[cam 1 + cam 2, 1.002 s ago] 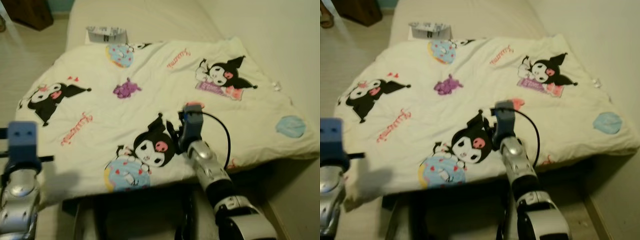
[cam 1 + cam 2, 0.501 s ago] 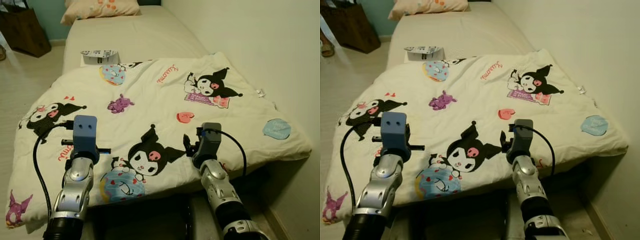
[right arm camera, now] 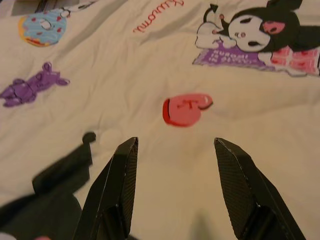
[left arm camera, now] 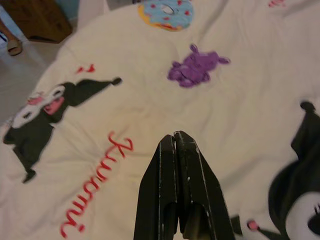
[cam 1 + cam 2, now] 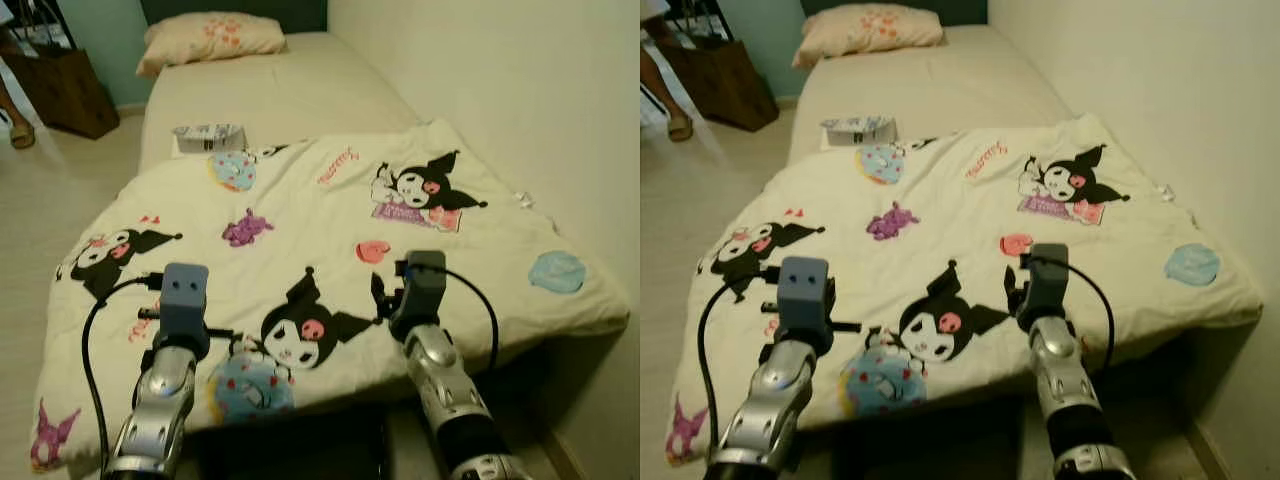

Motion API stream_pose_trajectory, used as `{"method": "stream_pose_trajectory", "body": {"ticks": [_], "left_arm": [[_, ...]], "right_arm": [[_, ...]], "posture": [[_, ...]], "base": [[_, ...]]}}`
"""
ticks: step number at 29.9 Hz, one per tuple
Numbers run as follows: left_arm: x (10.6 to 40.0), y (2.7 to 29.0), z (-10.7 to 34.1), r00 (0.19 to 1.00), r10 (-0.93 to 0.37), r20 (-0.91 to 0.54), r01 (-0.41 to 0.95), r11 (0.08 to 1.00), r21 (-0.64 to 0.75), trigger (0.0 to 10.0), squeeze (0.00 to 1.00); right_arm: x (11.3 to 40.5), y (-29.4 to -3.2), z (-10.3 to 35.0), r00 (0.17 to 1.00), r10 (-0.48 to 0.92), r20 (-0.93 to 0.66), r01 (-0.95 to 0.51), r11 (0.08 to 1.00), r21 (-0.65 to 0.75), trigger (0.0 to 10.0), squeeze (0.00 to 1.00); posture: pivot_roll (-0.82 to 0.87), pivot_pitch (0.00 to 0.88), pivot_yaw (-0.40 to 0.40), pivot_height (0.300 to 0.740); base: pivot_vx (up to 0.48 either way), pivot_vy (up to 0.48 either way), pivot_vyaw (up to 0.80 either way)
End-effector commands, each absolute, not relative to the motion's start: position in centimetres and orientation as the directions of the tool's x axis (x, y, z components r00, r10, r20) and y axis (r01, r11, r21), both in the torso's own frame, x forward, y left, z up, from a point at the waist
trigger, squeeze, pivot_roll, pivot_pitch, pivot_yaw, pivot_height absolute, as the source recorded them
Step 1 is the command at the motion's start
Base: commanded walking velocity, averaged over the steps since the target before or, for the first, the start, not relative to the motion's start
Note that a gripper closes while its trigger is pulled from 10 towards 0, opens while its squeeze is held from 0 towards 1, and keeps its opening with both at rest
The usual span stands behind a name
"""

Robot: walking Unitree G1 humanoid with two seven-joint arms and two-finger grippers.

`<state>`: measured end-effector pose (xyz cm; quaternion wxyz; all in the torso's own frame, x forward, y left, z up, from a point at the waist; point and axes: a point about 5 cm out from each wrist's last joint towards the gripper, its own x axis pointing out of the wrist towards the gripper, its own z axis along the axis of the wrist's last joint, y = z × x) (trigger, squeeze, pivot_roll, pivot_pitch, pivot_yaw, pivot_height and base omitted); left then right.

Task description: Clean up the room

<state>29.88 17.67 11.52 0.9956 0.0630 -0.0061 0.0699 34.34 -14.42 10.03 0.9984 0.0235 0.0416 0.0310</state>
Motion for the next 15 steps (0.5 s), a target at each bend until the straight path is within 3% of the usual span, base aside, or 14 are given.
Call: {"method": "stream_pose_trajectory", "body": {"ticks": [1, 15], "left_arm": [[29.61, 18.28, 11.21, 0.986, 0.167, 0.001, -0.166, 0.98, 0.111, 10.0, 0.0], [29.4, 18.62, 11.44, 0.983, 0.181, 0.027, -0.183, 0.972, 0.149, 10.0, 0.0]], "right_arm": [[34.18, -13.91, 9.77, 0.991, 0.083, -0.101, -0.078, 0.996, 0.052, 10.0, 0.0], [34.04, -13.25, 9.71, 0.99, 0.096, -0.106, -0.091, 0.994, 0.057, 10.0, 0.0]], "posture": [[-0.05, 0.09, 0.012, 0.626], [-0.04, 0.086, 0.02, 0.686]], "base": [[0.0, 0.0, 0.0], [0.0, 0.0, 0.0]]}}
